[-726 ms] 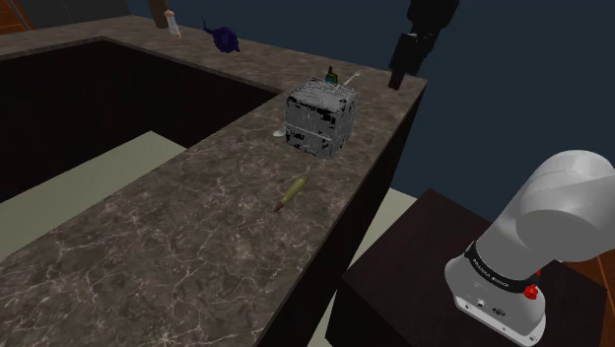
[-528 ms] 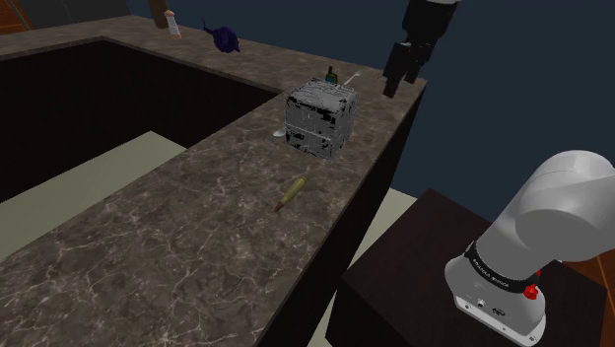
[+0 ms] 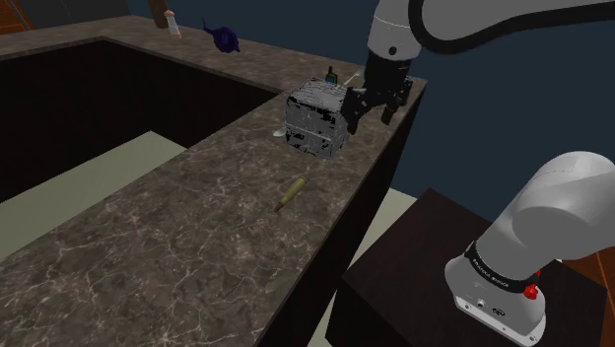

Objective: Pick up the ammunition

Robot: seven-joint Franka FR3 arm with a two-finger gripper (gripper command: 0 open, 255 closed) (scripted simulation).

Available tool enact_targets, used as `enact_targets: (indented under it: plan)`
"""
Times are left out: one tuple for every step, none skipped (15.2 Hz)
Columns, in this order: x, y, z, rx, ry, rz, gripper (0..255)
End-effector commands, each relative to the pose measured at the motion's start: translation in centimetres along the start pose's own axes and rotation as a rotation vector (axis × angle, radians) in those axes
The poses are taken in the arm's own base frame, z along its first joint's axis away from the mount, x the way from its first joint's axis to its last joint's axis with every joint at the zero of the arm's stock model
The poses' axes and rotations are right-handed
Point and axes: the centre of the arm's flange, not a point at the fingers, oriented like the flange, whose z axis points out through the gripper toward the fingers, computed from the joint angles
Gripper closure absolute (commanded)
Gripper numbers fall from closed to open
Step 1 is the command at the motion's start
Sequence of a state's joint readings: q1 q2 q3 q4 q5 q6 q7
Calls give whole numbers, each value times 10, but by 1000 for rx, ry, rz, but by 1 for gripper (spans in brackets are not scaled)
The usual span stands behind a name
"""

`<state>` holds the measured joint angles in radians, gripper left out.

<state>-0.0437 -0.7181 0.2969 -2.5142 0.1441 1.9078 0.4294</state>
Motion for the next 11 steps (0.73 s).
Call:
enact_targets:
  plan:
    - [2,-15,22,-4,-3,102,0]
    - [2,-24,32,-6,-5,149,0]
    - [3,-33,42,-9,-7,195,0]
    - [5,-42,52,-11,-8,242,0]
    - [7,-51,62,-13,-10,288,0]
    - [9,-59,72,-15,-12,335,0]
    - [12,-68,81,-18,-14,381,0]
    - [15,-76,91,-20,-16,428,0]
    - [19,-85,101,-22,-17,474,0]
    - [23,-93,111,-24,-19,521,0]
    - [27,-101,121,-27,-21,567,0]
